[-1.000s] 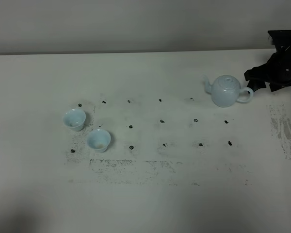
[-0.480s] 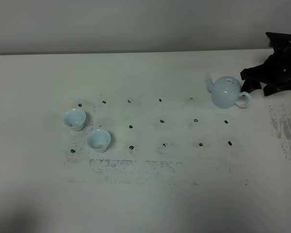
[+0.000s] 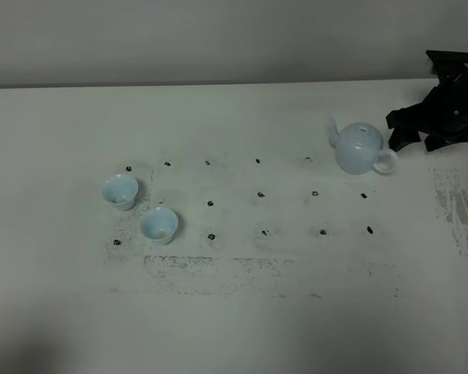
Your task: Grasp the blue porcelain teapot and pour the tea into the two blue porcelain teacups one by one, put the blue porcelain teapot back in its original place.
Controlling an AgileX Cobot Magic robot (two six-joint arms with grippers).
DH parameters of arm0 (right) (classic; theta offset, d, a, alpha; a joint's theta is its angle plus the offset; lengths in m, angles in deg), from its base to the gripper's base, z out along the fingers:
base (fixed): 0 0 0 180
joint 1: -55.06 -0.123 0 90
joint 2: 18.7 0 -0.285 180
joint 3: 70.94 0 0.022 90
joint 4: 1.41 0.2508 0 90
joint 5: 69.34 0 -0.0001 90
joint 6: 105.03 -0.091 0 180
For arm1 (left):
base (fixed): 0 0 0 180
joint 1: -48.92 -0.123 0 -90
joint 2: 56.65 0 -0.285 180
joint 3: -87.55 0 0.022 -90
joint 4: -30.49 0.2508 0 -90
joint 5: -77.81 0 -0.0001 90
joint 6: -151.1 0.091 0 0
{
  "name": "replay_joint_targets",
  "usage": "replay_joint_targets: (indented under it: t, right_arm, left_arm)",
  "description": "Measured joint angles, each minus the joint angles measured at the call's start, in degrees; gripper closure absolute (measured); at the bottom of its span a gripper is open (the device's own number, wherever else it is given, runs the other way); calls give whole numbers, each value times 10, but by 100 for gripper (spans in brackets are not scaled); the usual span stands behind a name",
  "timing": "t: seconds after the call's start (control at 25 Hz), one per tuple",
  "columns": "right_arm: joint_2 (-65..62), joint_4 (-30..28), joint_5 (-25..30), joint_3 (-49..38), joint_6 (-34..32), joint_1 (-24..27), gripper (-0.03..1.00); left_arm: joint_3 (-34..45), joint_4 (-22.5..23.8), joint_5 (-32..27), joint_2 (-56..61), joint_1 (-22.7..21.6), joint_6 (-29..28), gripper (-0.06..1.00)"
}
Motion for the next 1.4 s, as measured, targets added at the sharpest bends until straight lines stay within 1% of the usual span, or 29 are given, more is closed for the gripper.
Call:
replay_joint_targets:
  t: [0.08, 0.16, 0.36, 0.52, 0.64, 0.8, 0.92, 1.08, 1.28, 1.4]
  right_arm:
    - [-1, -27, 1, 0, -17, 0, 38]
    - [-5, -41, 7, 0, -24, 1, 38]
    - [-25, -54, 52, 0, -41, 1, 38]
    - [-53, -56, 75, 1, -60, 0, 38]
    - [-57, -56, 65, 2, -66, 0, 38]
    - [-33, -62, 56, 2, -66, 0, 38]
    - [-20, -73, 64, 2, -66, 0, 38]
    - [-19, -67, 67, 2, -66, -1, 38]
    - [-19, -57, 95, 2, -66, -9, 38]
    - [-20, -63, 101, 2, -69, -13, 38]
  left_arm:
    - [0, 0, 0, 0, 0, 0, 19]
    - [0, 0, 0, 0, 0, 0, 19]
    - [0, 0, 0, 0, 0, 0, 19]
    - [0, 0, 0, 0, 0, 0, 19]
    - [0, 0, 0, 0, 0, 0, 19]
    - [0, 0, 0, 0, 0, 0, 19]
    - [0, 0, 0, 0, 0, 0, 19]
    - [0, 0, 0, 0, 0, 0, 19]
    - [0, 0, 0, 0, 0, 0, 19]
    - [0, 0, 0, 0, 0, 0, 19]
